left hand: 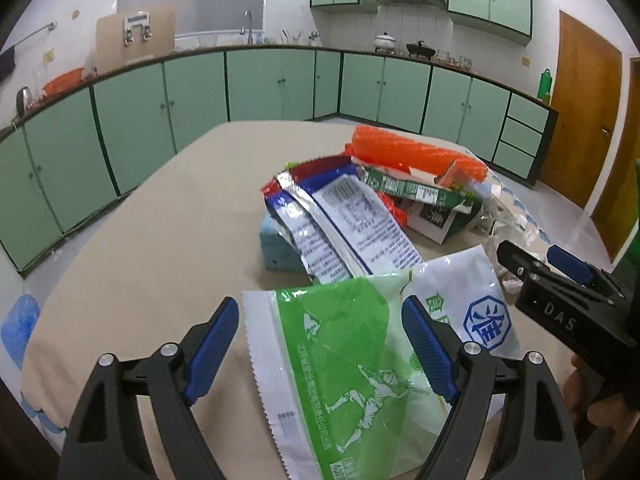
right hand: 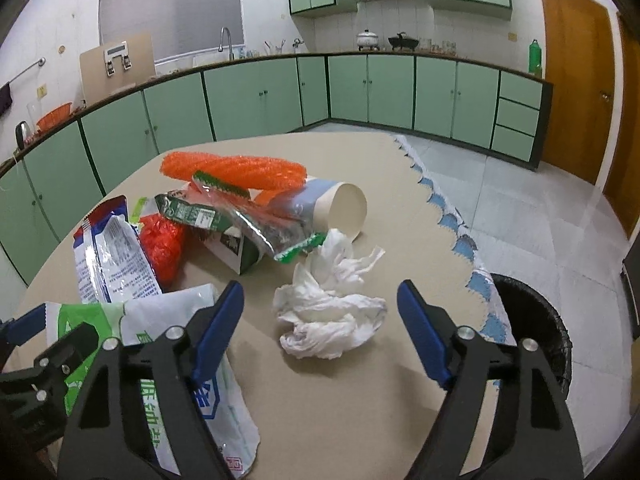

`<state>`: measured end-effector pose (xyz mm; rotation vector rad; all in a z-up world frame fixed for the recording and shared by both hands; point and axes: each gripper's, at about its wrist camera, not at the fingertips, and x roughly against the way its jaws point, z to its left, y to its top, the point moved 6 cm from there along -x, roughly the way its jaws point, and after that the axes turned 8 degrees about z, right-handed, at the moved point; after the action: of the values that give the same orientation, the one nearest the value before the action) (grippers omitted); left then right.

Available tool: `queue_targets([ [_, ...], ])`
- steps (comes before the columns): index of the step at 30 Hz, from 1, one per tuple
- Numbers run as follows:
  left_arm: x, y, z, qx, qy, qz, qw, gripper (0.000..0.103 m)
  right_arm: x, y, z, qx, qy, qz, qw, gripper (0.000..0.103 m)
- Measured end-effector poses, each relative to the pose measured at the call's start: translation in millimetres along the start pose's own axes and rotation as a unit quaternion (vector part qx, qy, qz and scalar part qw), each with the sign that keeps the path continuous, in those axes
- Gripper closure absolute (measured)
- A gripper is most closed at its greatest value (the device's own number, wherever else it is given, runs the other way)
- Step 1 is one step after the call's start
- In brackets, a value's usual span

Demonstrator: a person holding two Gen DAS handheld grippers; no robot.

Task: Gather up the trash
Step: 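Grasp the white tissues with the right gripper while the left gripper grasps the green-and-white bag, then carry the tissues and green bag over the bin and release both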

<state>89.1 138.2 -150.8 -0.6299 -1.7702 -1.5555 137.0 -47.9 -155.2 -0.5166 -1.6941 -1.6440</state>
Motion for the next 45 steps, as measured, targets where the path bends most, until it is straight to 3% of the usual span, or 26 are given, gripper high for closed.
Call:
queue_targets([
  [4,-4,-2,1,0.008,-0.008,0.006,0.9999,0.022,-5,0,0,0.001,0.001,0.014,1.000,0.038],
  [7,-6,-2,-2,0.004,-0.014,0.010,0.9998,0.032,-5,-1,1,0.007,0.000,0.018,1.000,0.041],
  [12,-11,-6,-5,0.001,-0.033,0.021,0.9992,0.056,-8,-3,2,0.013,0.008,0.029,0.999,0.054],
  [20,-3,-3,-8,-0.003,-0.030,0.007,0.9995,0.093,-2,-6,2,0.022,0.026,0.032,0.999,0.081],
  [24,3,0,-10,-0.004,-0.036,-0.001,0.9994,0.096,10,-7,0,0.018,0.033,0.023,0.999,0.093],
  [34,26,12,-23,-0.013,-0.052,-0.036,0.9979,0.098,48,-1,-22,0.000,0.024,-0.009,1.000,0.095],
  [45,59,47,-56,-0.033,-0.088,-0.090,0.9915,0.100,84,26,-51,-0.019,0.002,-0.059,0.998,0.095],
])
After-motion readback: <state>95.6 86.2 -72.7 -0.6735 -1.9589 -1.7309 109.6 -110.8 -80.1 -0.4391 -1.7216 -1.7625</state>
